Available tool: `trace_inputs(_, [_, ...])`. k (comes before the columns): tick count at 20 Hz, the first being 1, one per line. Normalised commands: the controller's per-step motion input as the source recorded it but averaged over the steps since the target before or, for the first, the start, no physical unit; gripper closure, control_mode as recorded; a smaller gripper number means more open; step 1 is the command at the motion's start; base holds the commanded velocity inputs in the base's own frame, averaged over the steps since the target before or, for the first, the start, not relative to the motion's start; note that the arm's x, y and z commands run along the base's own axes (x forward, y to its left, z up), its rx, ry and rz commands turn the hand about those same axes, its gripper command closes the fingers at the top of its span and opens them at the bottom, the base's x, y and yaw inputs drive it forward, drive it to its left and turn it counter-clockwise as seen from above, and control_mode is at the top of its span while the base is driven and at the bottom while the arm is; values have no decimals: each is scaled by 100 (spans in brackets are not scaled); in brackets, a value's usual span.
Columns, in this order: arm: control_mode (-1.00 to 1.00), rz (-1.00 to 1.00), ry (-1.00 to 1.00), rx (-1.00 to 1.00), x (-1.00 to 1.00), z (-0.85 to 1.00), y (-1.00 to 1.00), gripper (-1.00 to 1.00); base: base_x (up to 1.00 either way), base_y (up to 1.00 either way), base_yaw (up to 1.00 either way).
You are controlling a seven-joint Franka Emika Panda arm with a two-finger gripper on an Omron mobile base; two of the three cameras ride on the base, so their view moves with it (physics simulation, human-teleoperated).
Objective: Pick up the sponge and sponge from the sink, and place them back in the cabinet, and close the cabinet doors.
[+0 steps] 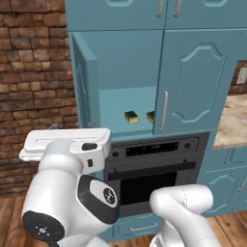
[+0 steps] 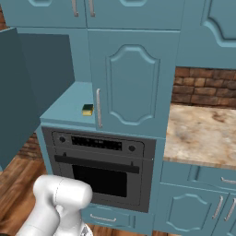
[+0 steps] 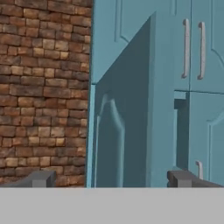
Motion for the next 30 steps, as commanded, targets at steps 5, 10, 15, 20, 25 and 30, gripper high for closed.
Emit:
trace_inputs(5, [-100,-8,-1,0,14,-6,6,-100,0,0,0])
trace_inputs(10, [-100,-8,-1,0,14,-3,6,-100,0,0,0])
trace_inputs(15, [-100,-8,0,0,13,0,2,-100,0,0,0])
trace_inputs(20, [-100,-8,0,0,11,-2,3,-100,0,0,0])
trace_inputs(25, [-100,-8,-1,0,10,-2,4,-100,0,0,0])
trace_inputs(30, [-100,-8,0,0,11,0,2,-100,0,0,0])
